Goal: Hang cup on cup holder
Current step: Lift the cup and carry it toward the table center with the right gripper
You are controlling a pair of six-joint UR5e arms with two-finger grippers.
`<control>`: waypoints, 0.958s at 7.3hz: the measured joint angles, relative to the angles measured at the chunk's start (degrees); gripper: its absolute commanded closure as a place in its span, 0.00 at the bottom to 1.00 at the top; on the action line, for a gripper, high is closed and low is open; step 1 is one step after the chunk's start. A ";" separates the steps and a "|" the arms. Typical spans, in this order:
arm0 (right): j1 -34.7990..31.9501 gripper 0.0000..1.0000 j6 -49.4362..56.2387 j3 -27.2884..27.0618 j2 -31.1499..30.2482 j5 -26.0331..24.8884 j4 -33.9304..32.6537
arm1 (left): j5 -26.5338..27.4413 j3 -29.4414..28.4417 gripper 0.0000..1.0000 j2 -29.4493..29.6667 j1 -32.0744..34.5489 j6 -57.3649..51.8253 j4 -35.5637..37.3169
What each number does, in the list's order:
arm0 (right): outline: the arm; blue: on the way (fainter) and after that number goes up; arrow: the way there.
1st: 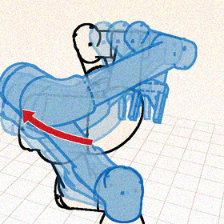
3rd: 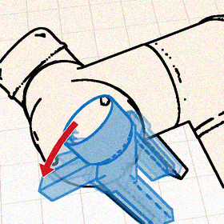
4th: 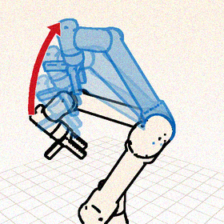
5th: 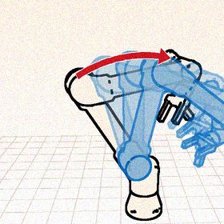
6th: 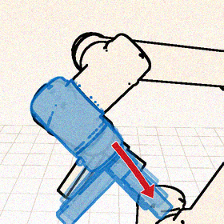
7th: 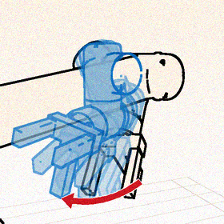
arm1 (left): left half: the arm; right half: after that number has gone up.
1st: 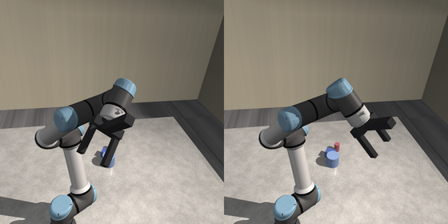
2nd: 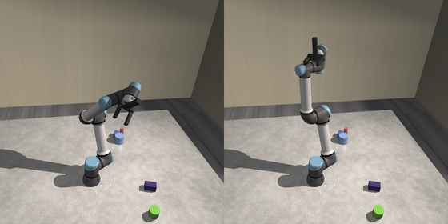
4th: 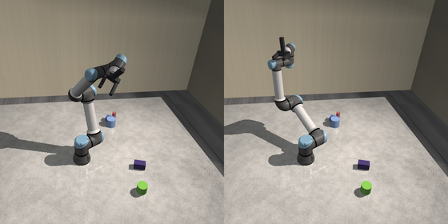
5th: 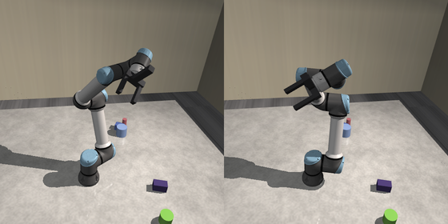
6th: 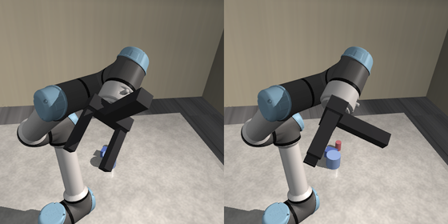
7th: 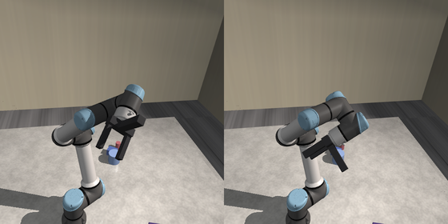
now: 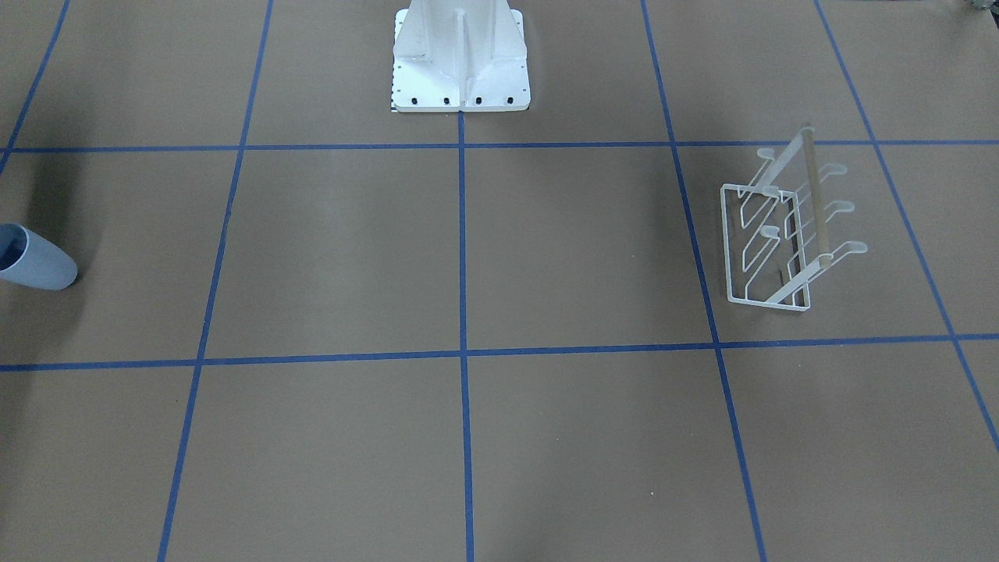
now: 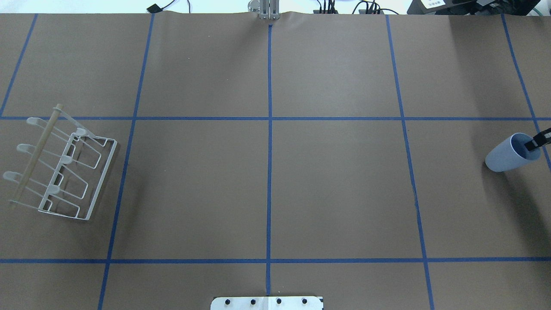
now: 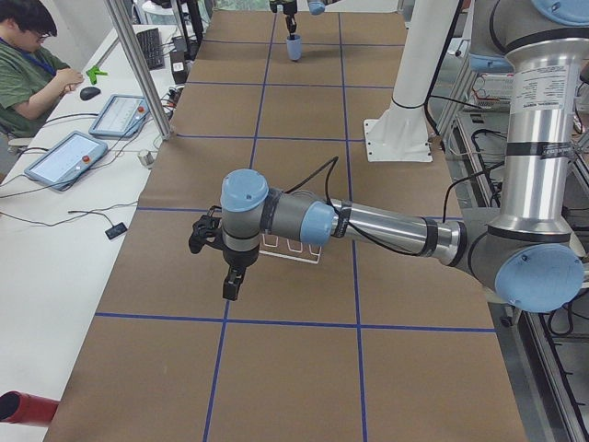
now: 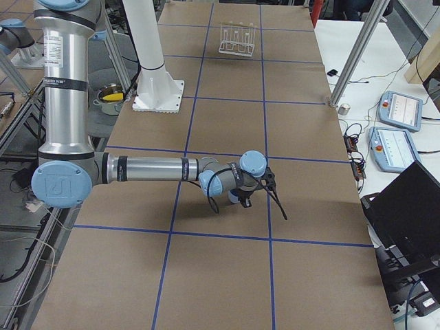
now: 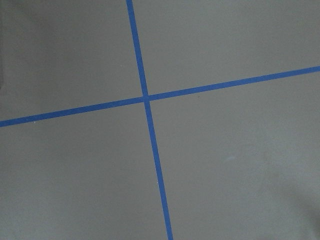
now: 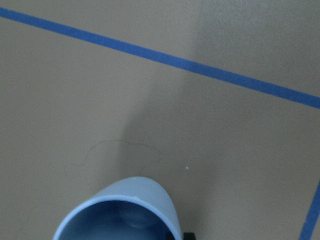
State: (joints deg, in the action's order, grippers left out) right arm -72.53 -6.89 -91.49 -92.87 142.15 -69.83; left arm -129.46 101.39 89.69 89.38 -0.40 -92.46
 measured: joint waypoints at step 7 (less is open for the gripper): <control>-0.35 1.00 -16.14 -12.64 3.67 6.14 5.71 | -4.03 0.91 0.01 2.42 -1.08 10.89 -10.66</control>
State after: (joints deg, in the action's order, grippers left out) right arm -72.88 -23.03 -104.13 -89.20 148.28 -64.12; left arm -133.49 102.30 92.11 88.31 10.49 -103.12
